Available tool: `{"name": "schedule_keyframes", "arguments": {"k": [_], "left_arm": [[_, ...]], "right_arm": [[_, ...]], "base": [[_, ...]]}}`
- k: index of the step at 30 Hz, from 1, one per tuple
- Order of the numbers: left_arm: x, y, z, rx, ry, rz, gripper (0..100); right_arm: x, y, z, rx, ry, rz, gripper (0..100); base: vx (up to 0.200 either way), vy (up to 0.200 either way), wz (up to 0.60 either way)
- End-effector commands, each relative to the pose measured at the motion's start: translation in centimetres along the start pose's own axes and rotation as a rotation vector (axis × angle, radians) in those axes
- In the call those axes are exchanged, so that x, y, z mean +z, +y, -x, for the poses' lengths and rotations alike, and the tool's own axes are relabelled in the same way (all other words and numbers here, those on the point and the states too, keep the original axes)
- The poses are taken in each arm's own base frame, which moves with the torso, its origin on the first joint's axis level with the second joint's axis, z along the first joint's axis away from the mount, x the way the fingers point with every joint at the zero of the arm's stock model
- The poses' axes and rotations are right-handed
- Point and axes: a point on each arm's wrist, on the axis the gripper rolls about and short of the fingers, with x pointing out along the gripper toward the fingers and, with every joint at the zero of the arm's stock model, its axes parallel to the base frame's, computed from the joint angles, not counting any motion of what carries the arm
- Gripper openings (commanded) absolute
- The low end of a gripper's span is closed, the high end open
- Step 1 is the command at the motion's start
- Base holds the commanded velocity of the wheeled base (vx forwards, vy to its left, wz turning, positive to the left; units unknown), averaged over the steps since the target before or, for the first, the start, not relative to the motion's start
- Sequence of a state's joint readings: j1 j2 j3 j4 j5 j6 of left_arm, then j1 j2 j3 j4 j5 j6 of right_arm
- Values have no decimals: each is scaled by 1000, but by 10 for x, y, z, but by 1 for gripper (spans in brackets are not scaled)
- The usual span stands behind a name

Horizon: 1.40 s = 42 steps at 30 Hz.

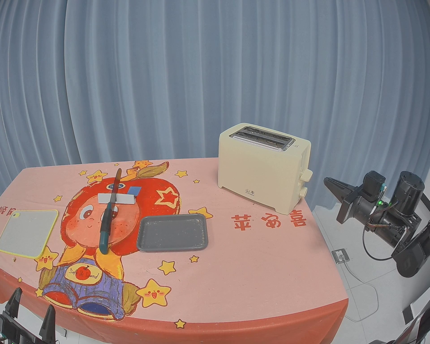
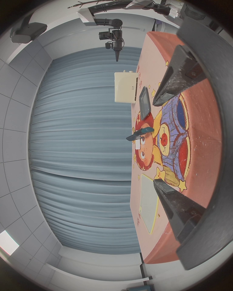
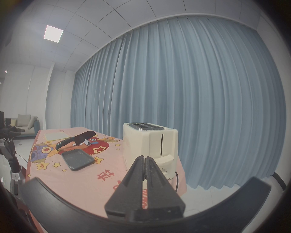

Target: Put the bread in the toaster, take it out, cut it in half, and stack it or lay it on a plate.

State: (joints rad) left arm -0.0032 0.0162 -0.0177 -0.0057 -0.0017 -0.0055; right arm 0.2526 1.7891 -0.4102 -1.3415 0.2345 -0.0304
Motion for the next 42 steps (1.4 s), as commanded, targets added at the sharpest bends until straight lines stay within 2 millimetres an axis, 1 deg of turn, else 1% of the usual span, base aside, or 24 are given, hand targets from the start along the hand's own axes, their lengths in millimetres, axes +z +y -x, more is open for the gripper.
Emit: {"name": "schedule_keyframes", "arguments": {"k": [1,7,16,24,28,34,42], "left_arm": [[-5,0,0,0,3,1,100],[-5,0,0,0,1,1,100],[-5,0,0,0,1,1,100],[-5,0,0,0,1,1,100],[-5,0,0,0,1,1,100],[-5,0,0,0,1,1,100],[-5,0,0,-1,1,1,100]], "right_arm": [[-12,1,0,4,47,1,0],[-23,1,-1,6,90,7,0],[-41,-3,-13,-2,147,-9,0],[-49,-4,-19,-3,167,-16,0],[-57,-6,-22,-6,194,-20,0],[-63,-8,-30,-8,185,-21,0],[-66,-8,-33,-7,167,-16,0]], "base": [[0,0,0],[0,0,0],[0,0,0],[0,0,0],[0,0,0],[0,0,0],[0,0,0]]}}
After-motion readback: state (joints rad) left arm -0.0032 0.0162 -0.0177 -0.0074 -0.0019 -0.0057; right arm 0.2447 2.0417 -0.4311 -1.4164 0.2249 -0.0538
